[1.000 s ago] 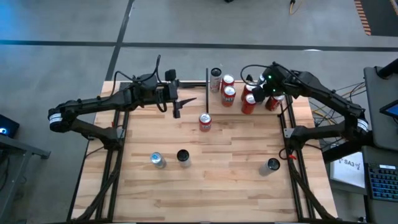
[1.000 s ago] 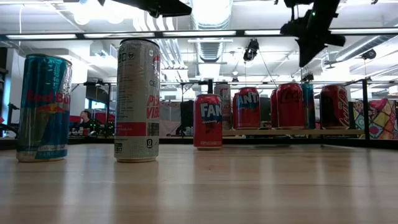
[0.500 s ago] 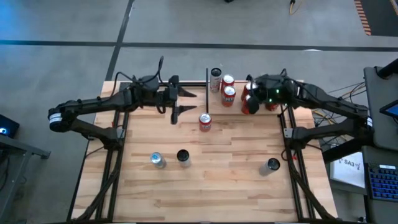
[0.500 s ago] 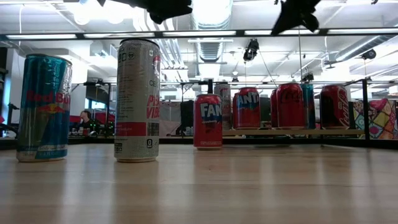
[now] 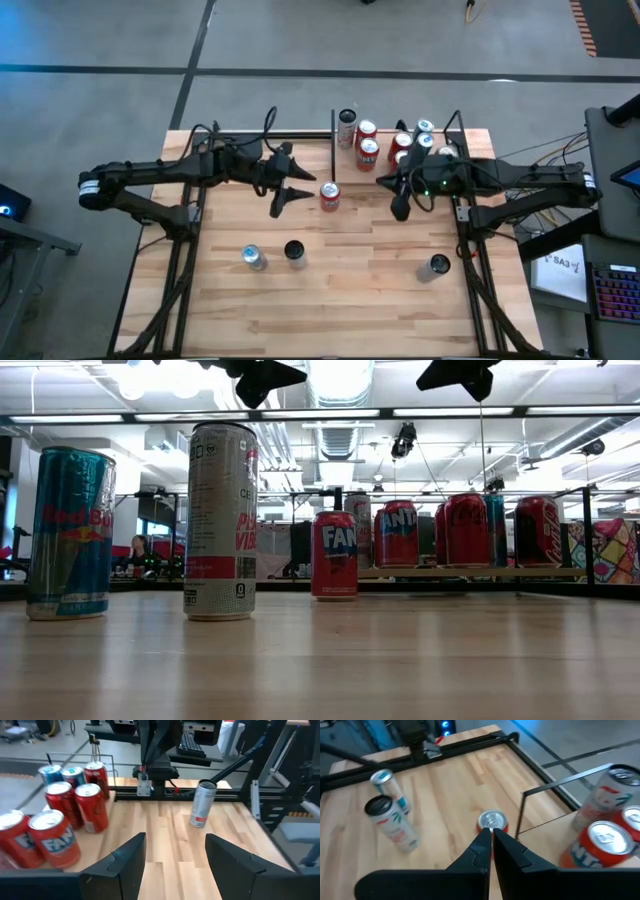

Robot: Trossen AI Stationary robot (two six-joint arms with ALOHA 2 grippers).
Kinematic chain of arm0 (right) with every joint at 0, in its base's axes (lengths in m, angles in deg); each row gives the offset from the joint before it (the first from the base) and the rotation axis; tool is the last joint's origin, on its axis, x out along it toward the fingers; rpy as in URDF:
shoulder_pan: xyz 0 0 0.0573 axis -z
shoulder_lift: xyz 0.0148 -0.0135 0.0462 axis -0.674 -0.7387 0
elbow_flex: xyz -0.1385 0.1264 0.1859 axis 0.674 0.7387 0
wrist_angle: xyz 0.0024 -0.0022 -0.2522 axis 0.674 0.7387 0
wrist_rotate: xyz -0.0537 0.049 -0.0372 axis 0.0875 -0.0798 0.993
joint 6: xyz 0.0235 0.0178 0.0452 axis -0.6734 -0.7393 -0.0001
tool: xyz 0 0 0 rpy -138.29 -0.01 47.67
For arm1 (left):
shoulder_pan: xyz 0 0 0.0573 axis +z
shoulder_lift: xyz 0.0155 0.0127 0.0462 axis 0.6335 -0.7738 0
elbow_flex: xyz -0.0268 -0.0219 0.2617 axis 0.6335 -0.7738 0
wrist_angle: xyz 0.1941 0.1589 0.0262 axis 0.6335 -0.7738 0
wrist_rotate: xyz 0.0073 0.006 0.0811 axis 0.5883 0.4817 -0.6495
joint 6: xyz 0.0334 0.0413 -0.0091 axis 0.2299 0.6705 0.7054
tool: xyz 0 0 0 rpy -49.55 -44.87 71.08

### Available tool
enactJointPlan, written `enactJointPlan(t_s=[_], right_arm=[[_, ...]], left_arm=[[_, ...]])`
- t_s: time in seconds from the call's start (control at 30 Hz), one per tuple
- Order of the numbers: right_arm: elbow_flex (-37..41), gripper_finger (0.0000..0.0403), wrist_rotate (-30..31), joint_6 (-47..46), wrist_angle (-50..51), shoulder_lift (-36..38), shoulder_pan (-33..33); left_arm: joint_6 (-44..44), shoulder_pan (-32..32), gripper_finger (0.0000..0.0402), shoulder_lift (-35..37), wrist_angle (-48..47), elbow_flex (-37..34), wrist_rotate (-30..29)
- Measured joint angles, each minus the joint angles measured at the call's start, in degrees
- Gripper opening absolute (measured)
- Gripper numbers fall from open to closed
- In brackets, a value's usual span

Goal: Place canned beverage on shelf
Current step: Put the orange soda can on the shelf aligned with the other orange soda cans

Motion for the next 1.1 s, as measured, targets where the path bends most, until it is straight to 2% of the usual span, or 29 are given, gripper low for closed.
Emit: enactJointPlan(t_s=[0.3,0.5,0.73,1.0,1.1], right_arm=[[0.45,0.0009,-0.07,3.16,-1.89,-3.94,-2.30],[0.45,0.0009,-0.65,9.95,-10.05,-11.09,-2.29],[0.45,0.0009,-6.48,14.83,-20.07,-17.84,-0.92],[0.47,0.0009,-8.09,15.35,-21.64,-21.79,2.57],[0.55,0.0009,-12.11,17.35,-22.15,-22.95,4.01]], left_arm=[[-1.97,-1.57,0.0190,0.00,0.07,0.00,-0.02],[-3.59,-1.57,0.0190,0.00,1.33,0.00,-0.31],[-2.73,-1.56,0.0190,0.00,-0.30,0.00,-0.43],[-2.30,-1.52,0.0190,0.00,-0.22,0.00,-0.52],[-0.92,-1.52,0.0190,0.00,-0.24,0.00,-0.52]])
